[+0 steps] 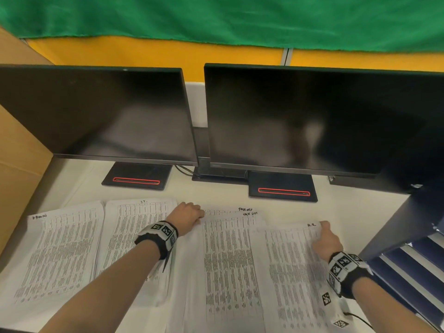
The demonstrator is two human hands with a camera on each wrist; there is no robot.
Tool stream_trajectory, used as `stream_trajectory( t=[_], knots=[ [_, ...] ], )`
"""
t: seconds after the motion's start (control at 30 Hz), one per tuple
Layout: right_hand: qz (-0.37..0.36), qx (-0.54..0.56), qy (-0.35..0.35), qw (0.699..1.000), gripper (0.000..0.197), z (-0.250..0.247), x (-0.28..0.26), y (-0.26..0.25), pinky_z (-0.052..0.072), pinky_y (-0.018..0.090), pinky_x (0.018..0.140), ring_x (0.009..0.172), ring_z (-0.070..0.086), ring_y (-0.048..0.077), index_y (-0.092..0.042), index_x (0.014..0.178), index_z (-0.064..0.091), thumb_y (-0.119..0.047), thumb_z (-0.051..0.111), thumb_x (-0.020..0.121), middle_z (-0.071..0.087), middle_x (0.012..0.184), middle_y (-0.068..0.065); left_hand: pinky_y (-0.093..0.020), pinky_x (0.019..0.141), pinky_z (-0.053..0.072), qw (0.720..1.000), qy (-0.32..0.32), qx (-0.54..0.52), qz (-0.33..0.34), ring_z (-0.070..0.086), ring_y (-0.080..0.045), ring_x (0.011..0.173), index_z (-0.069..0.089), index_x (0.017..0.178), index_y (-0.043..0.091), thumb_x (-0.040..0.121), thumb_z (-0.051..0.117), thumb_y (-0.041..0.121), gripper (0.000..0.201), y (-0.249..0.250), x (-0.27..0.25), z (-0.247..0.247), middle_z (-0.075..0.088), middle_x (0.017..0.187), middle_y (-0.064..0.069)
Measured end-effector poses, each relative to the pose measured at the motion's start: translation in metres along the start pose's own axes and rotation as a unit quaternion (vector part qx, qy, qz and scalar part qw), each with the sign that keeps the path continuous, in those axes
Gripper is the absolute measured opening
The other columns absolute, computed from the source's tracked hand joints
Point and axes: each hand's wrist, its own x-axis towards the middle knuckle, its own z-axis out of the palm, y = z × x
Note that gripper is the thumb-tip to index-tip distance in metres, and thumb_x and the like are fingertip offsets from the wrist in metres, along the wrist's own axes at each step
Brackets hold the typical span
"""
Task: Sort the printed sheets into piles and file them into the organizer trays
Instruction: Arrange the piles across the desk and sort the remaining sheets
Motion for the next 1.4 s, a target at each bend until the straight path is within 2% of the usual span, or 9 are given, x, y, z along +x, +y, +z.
stream_trajectory(
  t=[0.17,0.27,0.43,0.67,0.8,0.93,1.13,1.23,1.4],
  knots=[
    [-0.167,-0.086,0.166,0.968,0.066,0.018,-0.032,-0.024,0.037,0.047,0.107,0.129,0.038,0.034,-0.015,0.142,0.035,-0.013,0.063,0.083,0.037,0.140,0.017,-0.036,0.092,0.037,0.999,-0.018,0.037,0.011,0.051,-0.024,0.105,0.055,0.115,0.016,0.097,0.041,0.020,0.023,-0.003,0.002,0.000,0.057,0.109,-0.003],
    [-0.299,-0.114,0.064,0.945,0.047,0.056,-0.066,-0.037,0.031,0.048,0.111,0.134,0.032,0.029,-0.019,0.136,0.044,-0.030,0.051,0.091,0.036,0.143,0.011,-0.036,0.092,0.037,0.998,-0.030,0.045,0.016,0.051,-0.024,0.104,0.054,0.116,0.017,0.098,0.040,0.019,0.023,-0.004,0.003,-0.001,0.057,0.109,-0.004],
    [-0.194,-0.188,-0.054,0.961,0.059,0.082,-0.065,-0.019,0.000,0.053,0.117,0.147,-0.004,0.028,-0.028,0.148,0.017,-0.053,0.023,0.095,0.005,0.159,0.004,-0.035,0.092,0.038,0.998,-0.042,0.054,0.018,0.051,-0.023,0.104,0.053,0.121,0.018,0.098,0.038,0.017,0.027,-0.015,0.000,-0.005,0.057,0.112,-0.004],
    [-0.158,-0.172,0.007,0.972,0.041,0.059,-0.046,-0.029,0.023,0.049,0.111,0.128,0.033,0.022,-0.028,0.131,0.038,-0.039,0.039,0.091,0.034,0.138,0.003,-0.033,0.095,0.039,1.000,0.012,-0.002,-0.016,0.053,-0.023,0.107,0.054,0.124,0.021,0.098,0.041,0.016,0.030,-0.018,-0.004,-0.007,0.060,0.114,-0.003],
    [-0.260,-0.046,0.072,0.962,0.053,0.057,-0.048,-0.064,0.034,0.039,0.106,0.123,0.040,0.020,-0.028,0.137,0.038,-0.026,0.057,0.088,0.039,0.135,0.000,-0.033,0.089,0.041,0.999,0.042,-0.005,0.001,0.057,-0.024,0.099,0.058,0.117,0.023,0.093,0.045,0.004,0.033,-0.010,-0.012,-0.006,0.063,0.106,-0.002],
    [-0.327,-0.075,0.040,0.941,0.021,0.063,-0.050,-0.088,0.031,0.032,0.094,0.113,0.040,0.013,-0.029,0.109,0.061,-0.032,0.057,0.089,0.046,0.116,-0.008,-0.034,0.080,0.048,0.998,0.067,-0.015,0.003,0.060,-0.025,0.088,0.065,0.108,0.022,0.082,0.055,-0.007,0.040,-0.004,-0.024,-0.002,0.066,0.095,-0.003],
    [-0.311,-0.024,-0.026,0.950,0.020,0.075,-0.051,-0.093,0.034,0.034,0.089,0.089,0.050,0.017,-0.018,0.080,0.063,-0.034,0.056,0.091,0.058,0.087,-0.002,-0.034,0.092,0.039,0.994,0.070,-0.088,0.008,0.053,-0.018,0.098,0.057,0.117,0.020,0.090,0.054,0.027,0.028,0.025,-0.027,-0.004,0.057,0.106,0.000],
    [-0.295,-0.001,-0.088,0.952,0.037,0.074,-0.050,-0.094,0.045,0.037,0.089,0.082,0.057,0.022,-0.002,0.084,0.065,-0.038,0.058,0.089,0.065,0.086,0.010,-0.036,0.092,0.040,0.992,0.069,-0.107,0.003,0.049,-0.016,0.083,0.062,0.097,0.015,0.093,0.046,0.028,0.020,0.044,-0.018,-0.004,0.056,0.088,0.001],
    [-0.273,0.142,-0.121,0.944,0.032,0.050,-0.038,-0.100,0.044,0.027,0.094,0.100,0.058,0.009,-0.021,0.113,0.065,-0.042,0.050,0.092,0.062,0.110,-0.004,-0.035,0.091,0.039,0.996,0.050,-0.068,0.012,0.051,-0.020,0.083,0.061,0.092,0.011,0.097,0.044,0.026,0.023,0.043,-0.016,0.000,0.058,0.086,-0.003]
  ],
)
